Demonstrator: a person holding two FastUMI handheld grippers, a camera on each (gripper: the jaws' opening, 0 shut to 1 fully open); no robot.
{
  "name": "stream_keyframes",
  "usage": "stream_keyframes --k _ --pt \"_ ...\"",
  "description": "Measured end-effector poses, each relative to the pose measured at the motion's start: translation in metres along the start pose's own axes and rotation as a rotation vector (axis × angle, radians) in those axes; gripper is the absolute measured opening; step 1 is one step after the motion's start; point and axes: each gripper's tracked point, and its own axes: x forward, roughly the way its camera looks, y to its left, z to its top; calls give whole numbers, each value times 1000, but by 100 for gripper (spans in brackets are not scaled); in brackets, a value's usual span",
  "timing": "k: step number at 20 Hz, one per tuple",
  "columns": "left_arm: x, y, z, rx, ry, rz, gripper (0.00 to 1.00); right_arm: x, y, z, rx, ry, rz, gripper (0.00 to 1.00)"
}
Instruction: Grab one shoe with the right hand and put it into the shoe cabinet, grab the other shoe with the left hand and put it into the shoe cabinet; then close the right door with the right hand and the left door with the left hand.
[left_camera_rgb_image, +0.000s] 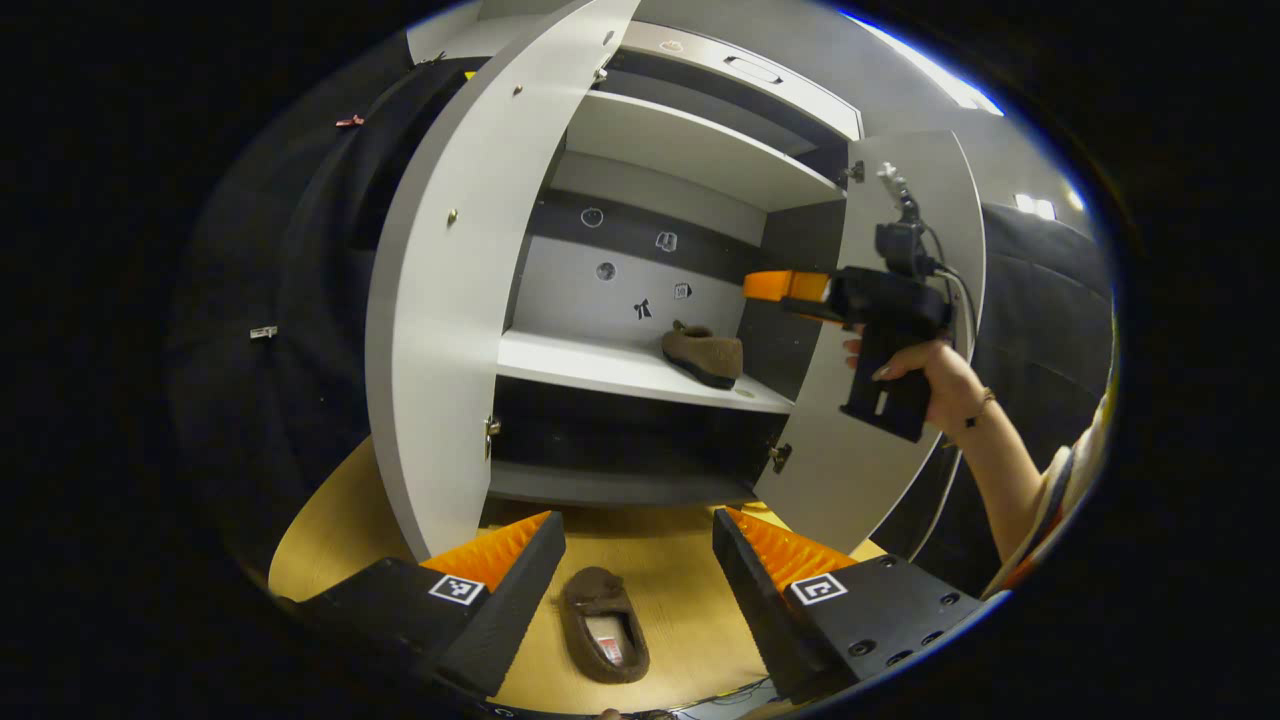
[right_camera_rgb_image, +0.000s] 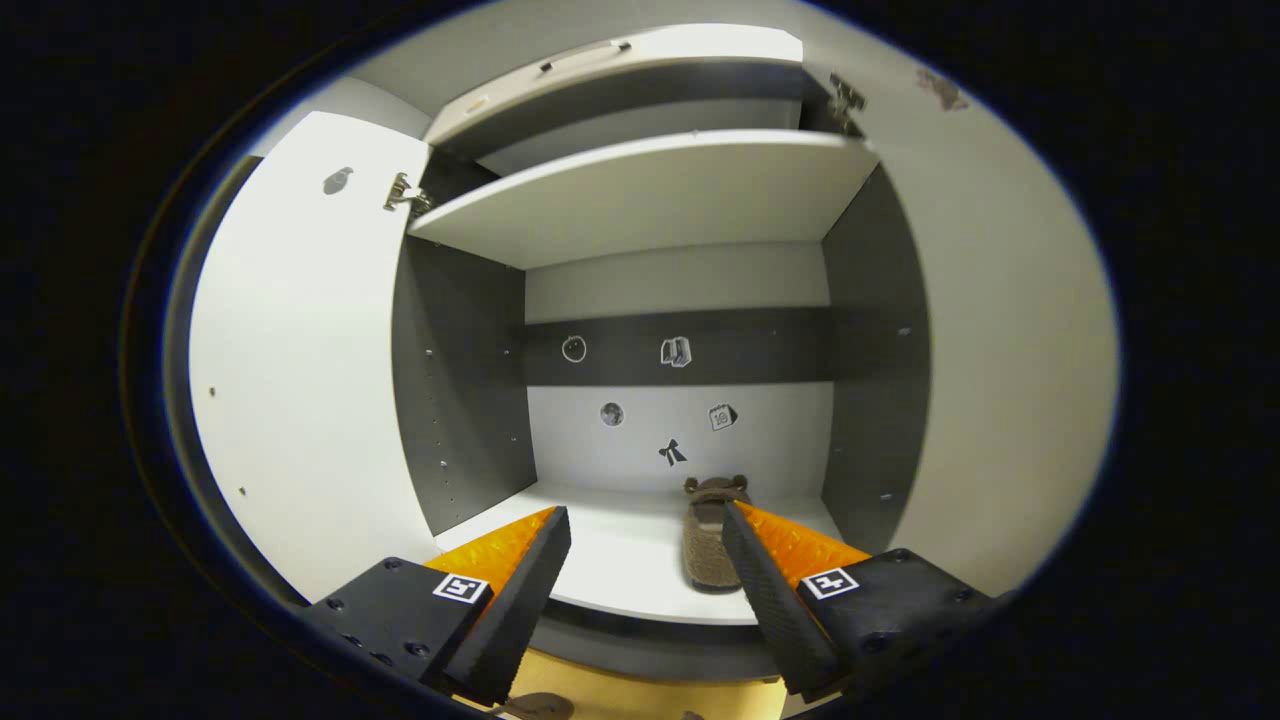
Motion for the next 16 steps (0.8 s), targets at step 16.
stream_keyframes --k 16 --pt "98 53 -212 17 356 25 93 -175 5 0 -105 -32 -71 98"
